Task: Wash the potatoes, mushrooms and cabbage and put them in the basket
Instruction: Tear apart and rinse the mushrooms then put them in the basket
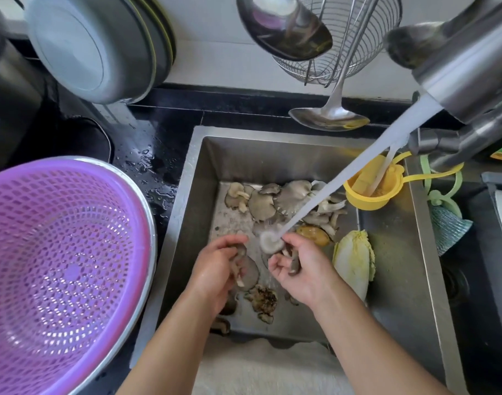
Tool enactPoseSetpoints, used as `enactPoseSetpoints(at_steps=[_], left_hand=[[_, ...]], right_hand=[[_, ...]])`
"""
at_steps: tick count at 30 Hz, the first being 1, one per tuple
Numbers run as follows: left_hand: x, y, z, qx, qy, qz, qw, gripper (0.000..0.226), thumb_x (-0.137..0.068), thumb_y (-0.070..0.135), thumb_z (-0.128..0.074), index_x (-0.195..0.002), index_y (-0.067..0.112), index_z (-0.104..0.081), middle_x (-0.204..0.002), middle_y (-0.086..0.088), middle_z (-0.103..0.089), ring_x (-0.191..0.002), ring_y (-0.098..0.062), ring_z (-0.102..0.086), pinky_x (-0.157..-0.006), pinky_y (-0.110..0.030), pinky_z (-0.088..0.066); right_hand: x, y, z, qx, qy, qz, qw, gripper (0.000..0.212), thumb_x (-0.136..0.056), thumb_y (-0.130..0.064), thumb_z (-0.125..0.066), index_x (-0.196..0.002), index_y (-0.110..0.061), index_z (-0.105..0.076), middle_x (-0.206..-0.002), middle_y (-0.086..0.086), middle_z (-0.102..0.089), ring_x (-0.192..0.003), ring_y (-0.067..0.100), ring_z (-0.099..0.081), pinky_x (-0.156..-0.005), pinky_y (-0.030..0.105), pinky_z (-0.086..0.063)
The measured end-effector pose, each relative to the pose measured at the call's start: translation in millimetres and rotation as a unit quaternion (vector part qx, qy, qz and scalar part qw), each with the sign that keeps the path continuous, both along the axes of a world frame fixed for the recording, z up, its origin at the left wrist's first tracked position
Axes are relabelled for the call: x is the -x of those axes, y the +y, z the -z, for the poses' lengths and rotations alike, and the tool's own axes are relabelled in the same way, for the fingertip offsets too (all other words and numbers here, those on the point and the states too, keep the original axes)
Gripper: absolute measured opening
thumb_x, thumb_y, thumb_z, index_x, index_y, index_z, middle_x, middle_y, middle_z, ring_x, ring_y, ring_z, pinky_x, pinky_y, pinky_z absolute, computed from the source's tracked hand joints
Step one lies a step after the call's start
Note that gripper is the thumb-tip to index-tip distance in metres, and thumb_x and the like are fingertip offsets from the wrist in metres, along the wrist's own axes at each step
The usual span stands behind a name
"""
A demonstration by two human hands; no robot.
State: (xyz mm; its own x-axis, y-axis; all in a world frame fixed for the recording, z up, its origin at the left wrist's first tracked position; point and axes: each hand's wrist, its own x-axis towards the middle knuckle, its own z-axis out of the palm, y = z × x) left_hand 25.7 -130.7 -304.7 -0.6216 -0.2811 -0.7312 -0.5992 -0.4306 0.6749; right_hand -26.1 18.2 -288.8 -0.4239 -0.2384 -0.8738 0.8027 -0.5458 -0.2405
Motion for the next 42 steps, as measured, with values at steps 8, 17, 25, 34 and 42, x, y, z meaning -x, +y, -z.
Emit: enactPoseSetpoints(at_steps=[8,17,25,34,42], left_hand=[[5,27,-6,0.033,0.015,0.098,0.995,0.019,-0.105,0.023,-0.062,-0.104,0.011,-0.077,-0.073,-0.001,-0.073,-0.061,-0.009,-0.064,-0.054,-0.023,-0.048],[-6,7,-3,0.159,0.06,0.204,0.964,0.008,-0.098,0.014,-0.071,-0.099,0.017,-0.079,-0.069,0.015,-0.067,-0.06,0.003,-0.055,-0.06,-0.017,-0.045],[0,15,-8,0.317,0.087,0.296,0.897,0.003,-0.089,0.028,-0.08,-0.09,0.027,-0.077,-0.084,0.008,-0.073,-0.075,-0.003,-0.065,-0.067,-0.018,-0.051],[-5,22,-6,0.594,0.17,0.357,0.701,0.021,-0.096,0.04,-0.059,-0.094,0.028,-0.075,-0.091,0.006,-0.057,-0.07,-0.026,-0.063,-0.056,-0.037,-0.054],[-5,20,-5,0.58,0.21,0.366,0.697,0.019,-0.095,0.034,-0.057,-0.1,0.025,-0.073,-0.093,0.005,-0.057,-0.068,-0.026,-0.062,-0.055,-0.041,-0.055]], right_hand=[[-12,-22,13,-0.071,0.06,-0.071,0.993,0.014,-0.097,-0.022,-0.069,-0.104,-0.011,-0.077,-0.09,0.006,-0.073,-0.055,0.009,-0.054,-0.054,0.023,-0.047],[-1,12,10,-0.307,0.307,-0.399,0.808,0.006,-0.099,-0.022,-0.067,-0.098,-0.024,-0.072,-0.098,-0.004,-0.073,-0.095,0.014,-0.068,-0.057,0.023,-0.052],[26,17,-3,-0.328,0.35,-0.485,0.731,0.004,-0.093,-0.017,-0.071,-0.094,-0.013,-0.071,-0.089,0.002,-0.074,-0.075,0.017,-0.07,-0.053,0.022,-0.054],[39,7,-20,-0.422,0.399,-0.697,0.419,0.025,-0.098,-0.011,-0.049,-0.079,-0.02,-0.062,-0.089,0.005,-0.063,-0.079,0.024,-0.063,-0.054,0.03,-0.043],[36,12,-24,-0.419,0.431,-0.658,0.453,0.032,-0.097,-0.026,-0.053,-0.066,-0.018,-0.051,-0.077,0.002,-0.055,-0.067,0.017,-0.051,-0.052,0.031,-0.034]])
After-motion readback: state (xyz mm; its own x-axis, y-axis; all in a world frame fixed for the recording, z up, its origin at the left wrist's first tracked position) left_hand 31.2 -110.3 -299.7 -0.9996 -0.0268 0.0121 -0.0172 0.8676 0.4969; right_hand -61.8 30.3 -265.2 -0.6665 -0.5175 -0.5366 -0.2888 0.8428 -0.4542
